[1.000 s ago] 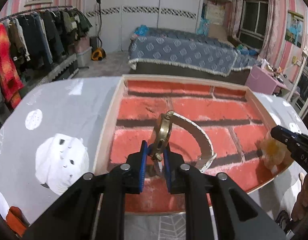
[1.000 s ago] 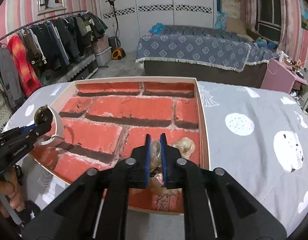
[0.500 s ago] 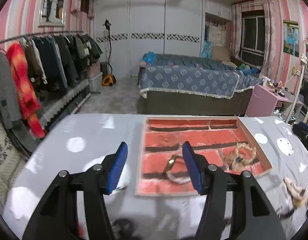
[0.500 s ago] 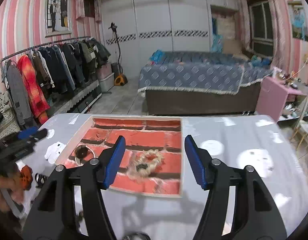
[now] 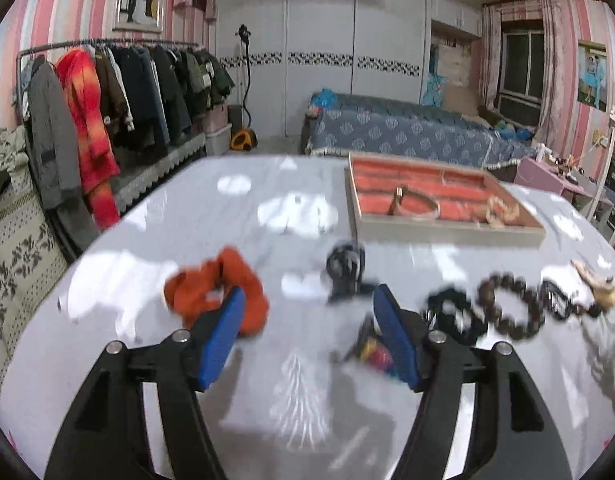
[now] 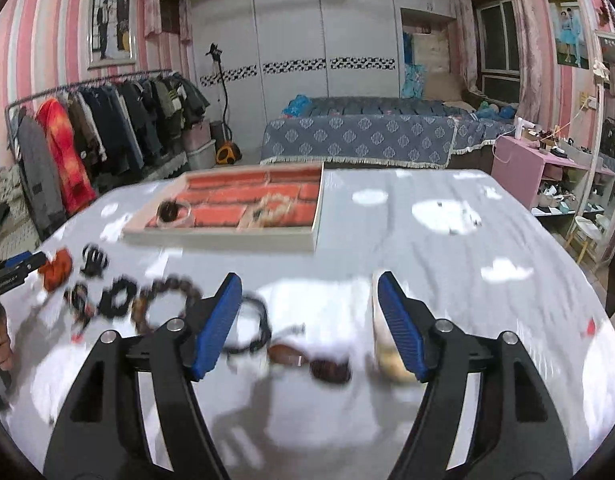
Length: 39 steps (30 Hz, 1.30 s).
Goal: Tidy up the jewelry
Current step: 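Withdraw both open tools from the tray back over the table, then grasp the rainbow claw clip with the left tool while the right tool grasps the brown braided hair tie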
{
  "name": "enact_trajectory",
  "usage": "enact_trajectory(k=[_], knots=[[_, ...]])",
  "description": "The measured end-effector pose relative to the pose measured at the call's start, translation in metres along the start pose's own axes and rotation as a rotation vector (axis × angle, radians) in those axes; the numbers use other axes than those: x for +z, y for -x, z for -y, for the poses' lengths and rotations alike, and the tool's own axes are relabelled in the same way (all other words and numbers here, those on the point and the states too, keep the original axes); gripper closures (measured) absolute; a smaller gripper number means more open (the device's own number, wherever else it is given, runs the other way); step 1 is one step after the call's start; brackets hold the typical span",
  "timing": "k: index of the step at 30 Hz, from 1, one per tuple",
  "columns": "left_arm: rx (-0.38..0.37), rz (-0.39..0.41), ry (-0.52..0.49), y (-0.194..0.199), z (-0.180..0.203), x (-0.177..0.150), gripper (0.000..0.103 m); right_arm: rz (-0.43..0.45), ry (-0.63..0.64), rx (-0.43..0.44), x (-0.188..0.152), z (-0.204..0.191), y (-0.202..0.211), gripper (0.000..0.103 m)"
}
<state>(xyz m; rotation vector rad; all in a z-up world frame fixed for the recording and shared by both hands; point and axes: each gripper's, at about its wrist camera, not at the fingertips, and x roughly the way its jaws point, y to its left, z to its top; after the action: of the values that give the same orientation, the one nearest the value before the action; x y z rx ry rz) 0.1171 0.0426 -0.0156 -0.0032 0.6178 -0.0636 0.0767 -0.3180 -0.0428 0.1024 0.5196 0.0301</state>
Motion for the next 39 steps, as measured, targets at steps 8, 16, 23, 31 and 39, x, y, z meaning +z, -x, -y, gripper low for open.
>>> enact_trajectory(k=[8,16,23,31,39], knots=[[-0.047,-0.05,-0.037,-0.001,0.01,-0.024,0.037,-0.021,-0.006,-0.015,-0.025,-0.002,0.021,0.033],[-0.082,-0.07,-0.049,0.014,0.036,-0.036,0.036,-0.04,-0.025,-0.036,-0.031,0.014,0.024,0.031],[-0.102,-0.103,-0.11,0.009,0.061,-0.038,0.039,-0.046,-0.047,-0.044,-0.031,0.02,0.018,0.024],[-0.111,-0.189,-0.116,-0.012,0.078,-0.039,0.075,-0.039,-0.054,-0.041,-0.03,0.025,0.017,0.024],[-0.141,-0.238,-0.095,-0.025,0.084,-0.041,0.09,-0.044,-0.066,-0.041,-0.03,0.03,0.01,0.024]])
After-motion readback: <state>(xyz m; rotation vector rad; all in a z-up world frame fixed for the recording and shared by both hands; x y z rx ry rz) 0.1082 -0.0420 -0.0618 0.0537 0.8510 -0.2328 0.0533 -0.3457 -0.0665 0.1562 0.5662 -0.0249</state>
